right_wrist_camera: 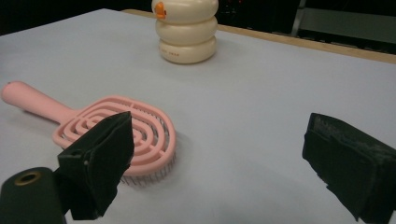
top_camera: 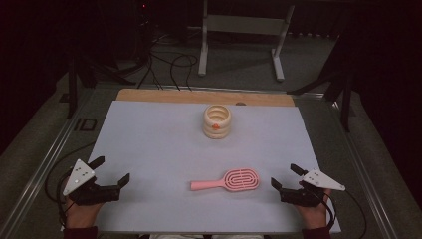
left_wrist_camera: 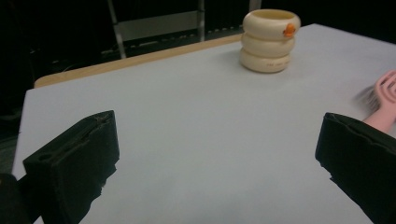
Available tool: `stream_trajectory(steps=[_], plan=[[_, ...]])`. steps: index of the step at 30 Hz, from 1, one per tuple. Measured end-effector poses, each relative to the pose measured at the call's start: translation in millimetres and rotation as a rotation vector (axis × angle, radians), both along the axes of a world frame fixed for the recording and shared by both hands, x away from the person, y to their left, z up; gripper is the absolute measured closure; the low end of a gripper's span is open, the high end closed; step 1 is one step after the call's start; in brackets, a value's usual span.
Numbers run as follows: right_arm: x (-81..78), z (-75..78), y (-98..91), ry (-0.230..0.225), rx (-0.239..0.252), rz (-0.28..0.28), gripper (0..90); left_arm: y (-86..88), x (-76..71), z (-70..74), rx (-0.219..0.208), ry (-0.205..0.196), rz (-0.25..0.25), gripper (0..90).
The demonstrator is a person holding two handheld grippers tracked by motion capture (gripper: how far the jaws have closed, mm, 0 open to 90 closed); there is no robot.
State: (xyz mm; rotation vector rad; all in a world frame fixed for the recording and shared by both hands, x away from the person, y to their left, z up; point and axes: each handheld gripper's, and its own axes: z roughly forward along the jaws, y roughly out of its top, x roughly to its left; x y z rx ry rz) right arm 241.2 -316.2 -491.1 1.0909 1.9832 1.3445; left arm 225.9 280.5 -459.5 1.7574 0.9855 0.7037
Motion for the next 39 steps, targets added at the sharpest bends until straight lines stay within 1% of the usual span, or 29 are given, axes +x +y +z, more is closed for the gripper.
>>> stream_trajectory(steps=[1, 3, 5, 7, 8, 9, 10, 17, 20, 21, 22, 23, 29, 37, 38, 39], plan=[[0.8, -1.2, -0.8, 0.004, 0.002, -0.001, 9.1, 1.4, -0.9, 0.1, -0.005, -0.014, 0.003, 0.2], [1.1, -1.6, -0.5, 0.007, 0.003, -0.002, 9.1, 3.6, -2.1, 1.2, -0.017, -0.019, 0.007, 0.2], [2.0, -2.6, -0.1, 0.009, -0.008, 0.000, 9.1, 4.4, -3.0, 2.3, -0.031, -0.017, 0.008, 0.1], [2.2, -3.4, 0.7, 0.012, -0.016, 0.005, 9.1, 4.2, -2.8, 3.4, -0.049, -0.005, 0.000, 0.1], [2.3, -3.6, 1.2, 0.015, -0.016, 0.010, 9.1, 3.4, -2.5, 3.8, -0.050, 0.004, -0.003, 0.1], [2.3, -3.6, 1.2, 0.015, -0.016, 0.010, 9.1, 3.4, -2.5, 3.8, -0.050, 0.004, -0.003, 0.1], [3.1, -4.5, 1.9, 0.018, -0.025, 0.013, 9.1, 0.8, -2.2, 4.1, -0.027, 0.021, -0.007, 0.1], [4.7, -5.8, 0.8, 0.023, -0.021, 0.015, 9.1, -1.5, -2.7, 5.5, -0.008, 0.021, -0.013, 0.1], [4.7, -6.0, 1.1, 0.023, -0.022, 0.016, 9.1, -5.0, -1.7, 5.0, 0.011, 0.031, -0.032, 0.1], [4.9, -6.0, 1.0, 0.023, -0.023, 0.018, 9.1, -6.1, -1.4, 5.0, 0.023, 0.037, -0.037, 0.1], [4.9, -6.0, 1.0, 0.023, -0.023, 0.018, 9.1, -6.1, -1.4, 5.0, 0.023, 0.037, -0.037, 0.1], [5.1, -6.1, 0.9, 0.022, -0.025, 0.016, 9.1, -7.6, -1.3, 5.1, 0.037, 0.043, -0.043, 0.1], [5.7, -6.7, 1.6, 0.027, -0.023, 0.020, 9.1, -13.6, -1.2, 5.9, 0.066, 0.048, -0.068, 0.1], [6.3, -7.4, 2.9, 0.033, -0.025, 0.025, 9.1, -19.2, -0.4, 6.6, 0.070, 0.048, -0.086, 0.1], [6.5, -7.5, 3.3, 0.033, -0.024, 0.026, 9.1, -21.4, 0.0, 6.5, 0.082, 0.052, -0.092, 0.1], [6.8, -7.7, 3.8, 0.032, -0.026, 0.026, 9.1, -22.9, 0.2, 6.3, 0.083, 0.051, -0.100, 0.1]])
